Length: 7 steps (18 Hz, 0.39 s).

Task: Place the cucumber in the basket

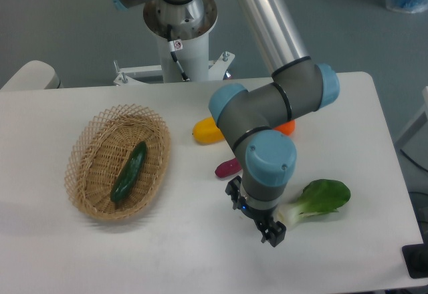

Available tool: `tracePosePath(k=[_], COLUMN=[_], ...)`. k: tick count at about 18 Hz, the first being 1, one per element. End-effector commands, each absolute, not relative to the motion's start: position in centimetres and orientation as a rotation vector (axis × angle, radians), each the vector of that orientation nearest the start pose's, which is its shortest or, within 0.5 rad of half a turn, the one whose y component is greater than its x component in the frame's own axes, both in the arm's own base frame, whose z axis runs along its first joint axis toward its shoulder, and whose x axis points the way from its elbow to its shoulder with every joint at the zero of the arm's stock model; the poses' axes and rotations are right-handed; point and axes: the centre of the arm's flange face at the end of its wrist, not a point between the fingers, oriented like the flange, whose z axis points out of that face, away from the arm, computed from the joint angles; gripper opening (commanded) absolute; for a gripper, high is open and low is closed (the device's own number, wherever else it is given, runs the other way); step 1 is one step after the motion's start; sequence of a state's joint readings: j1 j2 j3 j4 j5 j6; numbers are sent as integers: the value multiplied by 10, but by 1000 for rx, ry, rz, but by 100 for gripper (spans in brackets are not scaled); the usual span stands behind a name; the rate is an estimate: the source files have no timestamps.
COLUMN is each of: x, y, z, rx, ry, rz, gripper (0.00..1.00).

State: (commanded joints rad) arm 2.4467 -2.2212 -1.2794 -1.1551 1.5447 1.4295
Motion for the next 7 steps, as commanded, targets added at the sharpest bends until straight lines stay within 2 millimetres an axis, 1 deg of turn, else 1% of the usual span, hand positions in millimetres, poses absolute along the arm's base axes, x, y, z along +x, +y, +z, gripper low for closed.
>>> tracePosePath(k=[7], x=[-473], y=[571], z=[263], rx=[-2975], ry=[859], rz=[63], gripper=[100])
